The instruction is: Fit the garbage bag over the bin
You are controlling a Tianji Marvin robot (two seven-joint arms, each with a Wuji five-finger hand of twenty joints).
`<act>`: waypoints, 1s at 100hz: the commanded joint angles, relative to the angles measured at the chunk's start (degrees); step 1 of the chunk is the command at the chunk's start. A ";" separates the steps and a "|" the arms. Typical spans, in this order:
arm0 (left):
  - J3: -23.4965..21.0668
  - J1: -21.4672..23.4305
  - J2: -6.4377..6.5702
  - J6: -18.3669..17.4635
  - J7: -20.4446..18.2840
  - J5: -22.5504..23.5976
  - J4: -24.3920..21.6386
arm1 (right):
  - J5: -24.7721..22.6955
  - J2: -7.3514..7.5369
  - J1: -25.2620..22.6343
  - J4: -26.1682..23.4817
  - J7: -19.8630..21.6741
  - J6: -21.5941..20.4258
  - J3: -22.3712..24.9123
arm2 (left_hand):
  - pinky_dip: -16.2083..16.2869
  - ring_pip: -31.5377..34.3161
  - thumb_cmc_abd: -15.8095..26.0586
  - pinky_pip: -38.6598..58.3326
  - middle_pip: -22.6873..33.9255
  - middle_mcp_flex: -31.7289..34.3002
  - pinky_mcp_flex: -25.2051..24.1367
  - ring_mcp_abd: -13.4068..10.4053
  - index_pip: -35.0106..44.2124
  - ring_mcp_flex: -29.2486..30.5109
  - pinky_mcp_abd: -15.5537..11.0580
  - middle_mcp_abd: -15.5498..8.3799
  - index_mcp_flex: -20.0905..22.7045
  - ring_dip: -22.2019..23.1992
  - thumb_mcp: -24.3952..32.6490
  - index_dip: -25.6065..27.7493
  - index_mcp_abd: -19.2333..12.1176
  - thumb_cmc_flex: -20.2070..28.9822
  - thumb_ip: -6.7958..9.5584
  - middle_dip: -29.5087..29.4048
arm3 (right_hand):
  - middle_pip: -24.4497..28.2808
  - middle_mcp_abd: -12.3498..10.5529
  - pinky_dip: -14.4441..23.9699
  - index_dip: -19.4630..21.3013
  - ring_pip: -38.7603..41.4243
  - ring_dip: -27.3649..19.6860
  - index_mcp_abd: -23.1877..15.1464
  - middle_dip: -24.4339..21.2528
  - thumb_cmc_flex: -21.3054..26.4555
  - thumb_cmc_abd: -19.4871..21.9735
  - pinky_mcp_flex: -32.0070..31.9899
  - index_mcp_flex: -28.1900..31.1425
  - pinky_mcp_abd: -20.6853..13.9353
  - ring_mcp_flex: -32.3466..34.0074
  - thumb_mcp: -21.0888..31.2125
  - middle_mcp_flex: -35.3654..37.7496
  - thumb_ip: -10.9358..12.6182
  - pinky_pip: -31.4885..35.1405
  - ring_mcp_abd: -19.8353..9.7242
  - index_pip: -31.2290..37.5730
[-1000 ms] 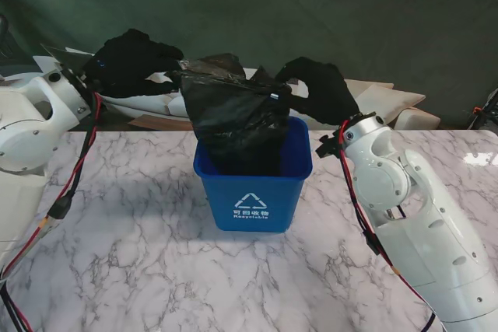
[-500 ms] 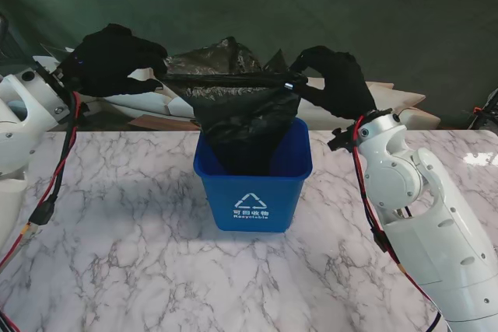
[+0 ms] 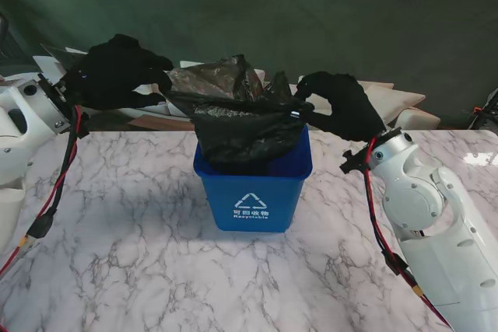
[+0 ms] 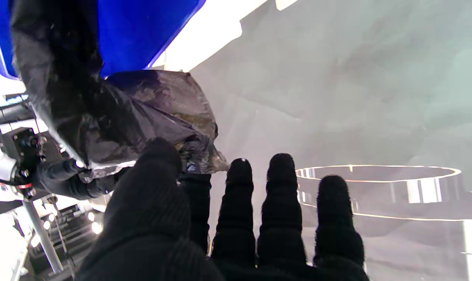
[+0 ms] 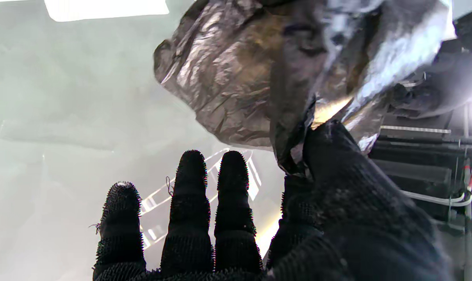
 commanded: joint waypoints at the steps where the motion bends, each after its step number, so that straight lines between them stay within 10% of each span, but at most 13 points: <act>1: 0.52 0.63 0.14 -0.44 -0.19 0.73 -0.03 | -1.78 0.40 -0.64 1.38 -0.31 -0.30 0.18 | 1.10 -1.13 0.96 0.04 -1.44 0.48 -0.94 -0.43 0.45 0.51 1.35 -0.67 0.92 0.35 0.24 1.31 0.42 3.08 -0.07 0.51 | -1.45 -1.04 -0.05 -0.23 -1.66 -0.62 -8.00 -0.50 1.50 3.79 -0.60 -0.89 -2.08 0.34 2.53 -0.42 1.68 -1.04 -0.94 2.07; 20: 0.92 1.42 -0.02 -1.57 1.99 3.42 0.62 | -2.72 0.38 -0.96 1.88 -1.06 -0.66 0.34 | 1.19 -1.13 1.13 0.18 -1.33 0.47 -0.93 -0.57 0.19 0.50 1.12 -0.69 0.88 0.35 0.09 1.47 0.09 3.05 -0.03 0.57 | -1.81 -1.03 -0.01 -1.80 -2.17 -0.76 -8.77 -0.81 1.04 3.34 -0.65 -1.17 -2.15 0.18 2.48 -0.70 1.93 -1.23 -0.92 1.59; 39: 1.43 1.37 0.21 -3.59 2.43 6.17 1.24 | -4.29 0.77 -1.18 1.95 -0.22 -1.92 0.57 | 1.29 -1.06 1.37 0.38 -1.28 0.41 -0.80 -0.80 0.09 0.66 0.95 -0.80 0.82 0.39 -0.13 1.65 -0.40 2.88 -0.10 0.58 | -3.93 -0.88 0.43 -22.27 -3.66 -1.21 -3.00 -3.00 -4.08 -0.19 -0.89 -9.85 -1.96 -0.64 3.14 -2.51 3.24 -2.13 -0.65 -7.13; 51: 2.09 0.81 0.24 -3.24 2.23 6.47 1.69 | -3.60 0.89 -0.86 1.69 0.80 -2.13 0.93 | 1.31 -1.06 1.29 0.46 -1.15 0.51 -0.84 -0.75 0.13 0.65 0.92 -0.78 0.75 0.40 -0.16 1.81 -0.11 2.88 -0.07 0.64 | -5.11 -0.42 0.64 -20.44 -5.06 -1.64 5.81 -4.24 -13.80 -2.25 -1.57 -13.48 -1.82 -2.11 6.36 -5.57 7.05 -3.39 -0.31 -24.73; 82: 4.07 -1.49 0.26 -1.17 1.44 7.14 2.97 | -6.49 1.16 -0.40 -1.44 0.41 -5.32 4.11 | 1.38 -0.97 0.74 0.73 -0.87 0.72 -0.95 -0.78 0.33 0.62 1.01 -0.91 0.92 0.49 0.14 2.13 0.45 2.85 0.26 0.80 | -7.00 2.30 1.12 -27.85 -8.74 -3.77 23.53 -8.33 -22.75 -6.22 -2.70 -22.87 -2.28 -6.09 2.13 -14.64 6.94 -5.75 0.67 -39.43; 100: 5.31 -2.53 0.31 -0.44 1.22 8.14 3.90 | -16.37 1.03 -2.75 -2.24 -7.40 -9.62 6.26 | 1.39 -0.96 0.75 0.79 -0.88 0.71 -0.98 -0.64 0.32 0.62 1.06 -0.89 0.90 0.51 0.20 2.15 0.44 2.70 0.25 0.83 | -8.08 2.08 1.14 -28.37 -9.72 -4.40 14.96 -9.99 -22.94 -5.36 -3.61 -28.41 -2.44 -7.93 1.52 -18.41 7.14 -6.50 0.78 -42.38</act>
